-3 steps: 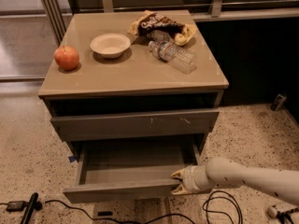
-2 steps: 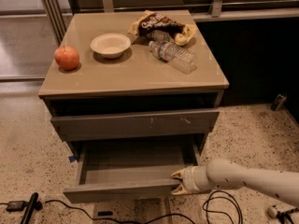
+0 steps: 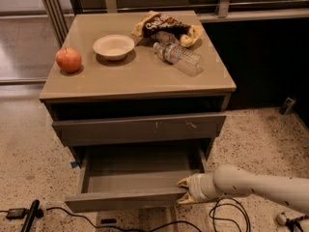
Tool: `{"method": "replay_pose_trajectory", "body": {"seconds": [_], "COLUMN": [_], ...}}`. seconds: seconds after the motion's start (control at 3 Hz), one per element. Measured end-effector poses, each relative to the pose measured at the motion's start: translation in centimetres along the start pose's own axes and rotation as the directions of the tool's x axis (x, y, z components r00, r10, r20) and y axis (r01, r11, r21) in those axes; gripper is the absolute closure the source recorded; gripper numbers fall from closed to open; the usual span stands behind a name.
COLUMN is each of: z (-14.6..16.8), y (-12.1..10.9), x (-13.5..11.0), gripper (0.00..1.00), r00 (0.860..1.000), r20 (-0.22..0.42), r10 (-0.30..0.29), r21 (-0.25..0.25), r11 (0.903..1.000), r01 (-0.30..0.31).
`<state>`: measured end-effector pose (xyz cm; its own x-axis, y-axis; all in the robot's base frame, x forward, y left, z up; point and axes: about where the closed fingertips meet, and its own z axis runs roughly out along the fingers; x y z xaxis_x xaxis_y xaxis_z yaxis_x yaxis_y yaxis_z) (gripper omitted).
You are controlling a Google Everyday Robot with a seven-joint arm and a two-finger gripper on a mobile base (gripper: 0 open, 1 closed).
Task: Open middle drawer
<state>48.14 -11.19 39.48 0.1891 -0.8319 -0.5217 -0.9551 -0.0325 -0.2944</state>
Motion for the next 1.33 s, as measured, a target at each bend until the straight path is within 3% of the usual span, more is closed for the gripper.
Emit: {"method": "replay_pose_trajectory", "body": {"seconds": [1.0, 1.33], "z": [0.0, 0.01], "y": [0.0, 0.0], "x": [0.0, 0.0], "gripper": [0.12, 0.05], "r00": [1.0, 1.0], "r20": [0.0, 0.0], "r10": [0.0, 0.0], "r21": [0.0, 0.0], "r11": [1.0, 1.0], "r01": [0.0, 0.0]}}
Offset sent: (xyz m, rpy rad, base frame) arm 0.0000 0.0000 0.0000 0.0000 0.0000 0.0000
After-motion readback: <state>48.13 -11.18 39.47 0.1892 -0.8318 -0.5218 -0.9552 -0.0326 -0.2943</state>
